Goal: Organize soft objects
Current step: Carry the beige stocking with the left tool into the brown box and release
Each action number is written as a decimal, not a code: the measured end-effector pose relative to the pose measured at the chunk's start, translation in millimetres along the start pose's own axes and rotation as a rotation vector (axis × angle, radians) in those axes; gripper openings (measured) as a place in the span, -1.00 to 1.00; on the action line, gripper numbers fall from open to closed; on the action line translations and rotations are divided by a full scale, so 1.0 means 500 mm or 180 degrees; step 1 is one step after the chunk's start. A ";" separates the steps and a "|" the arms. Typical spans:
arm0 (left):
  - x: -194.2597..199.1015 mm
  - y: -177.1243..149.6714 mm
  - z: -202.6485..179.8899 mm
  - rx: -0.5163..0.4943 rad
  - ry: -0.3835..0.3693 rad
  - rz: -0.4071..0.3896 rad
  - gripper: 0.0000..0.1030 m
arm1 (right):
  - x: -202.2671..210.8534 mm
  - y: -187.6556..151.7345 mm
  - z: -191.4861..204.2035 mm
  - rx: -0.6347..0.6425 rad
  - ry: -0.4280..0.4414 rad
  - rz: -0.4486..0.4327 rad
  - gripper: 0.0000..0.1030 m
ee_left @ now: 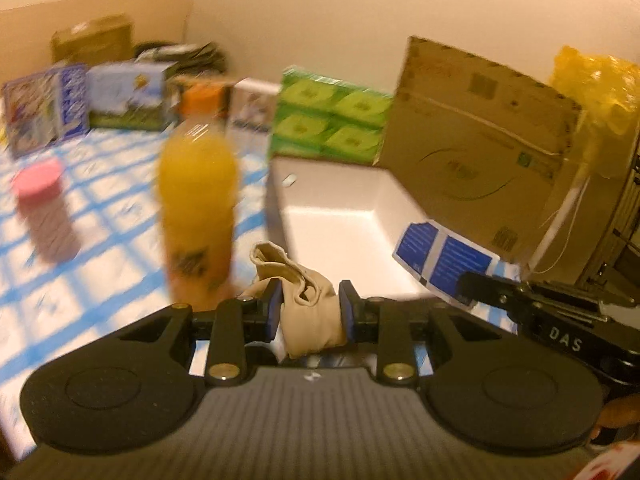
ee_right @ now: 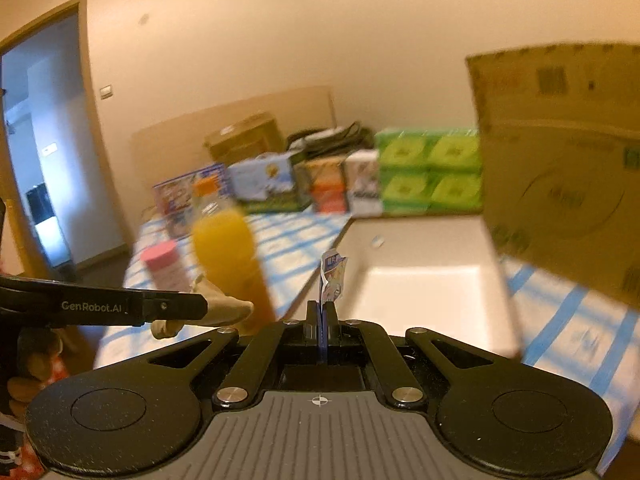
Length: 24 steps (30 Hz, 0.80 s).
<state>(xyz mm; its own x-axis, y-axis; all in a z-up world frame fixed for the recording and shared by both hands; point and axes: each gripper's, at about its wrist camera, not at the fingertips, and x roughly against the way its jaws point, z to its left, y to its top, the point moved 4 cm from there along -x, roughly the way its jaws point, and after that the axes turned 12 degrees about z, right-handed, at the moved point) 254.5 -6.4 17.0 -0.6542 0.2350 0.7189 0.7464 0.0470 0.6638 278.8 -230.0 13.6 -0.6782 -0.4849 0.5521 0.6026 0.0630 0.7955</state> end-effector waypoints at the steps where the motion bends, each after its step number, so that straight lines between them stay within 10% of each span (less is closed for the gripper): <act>1: -0.011 0.020 -0.020 -0.0059 -0.0011 -0.0031 -0.48 | -0.004 0.016 -0.018 -0.0001 -0.0031 -0.0035 -1.00; 24: -0.477 0.344 -0.157 -0.0569 0.0142 0.0254 -0.43 | -0.381 0.231 -0.344 -0.0300 0.0005 0.0548 -0.98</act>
<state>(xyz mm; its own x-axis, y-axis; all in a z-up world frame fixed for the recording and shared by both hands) 529.3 -130.6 -24.0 -0.6015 0.1878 0.7765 0.7651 -0.1439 0.6276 550.2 -280.4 -42.6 -0.5610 -0.4754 0.6777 0.7465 0.0632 0.6624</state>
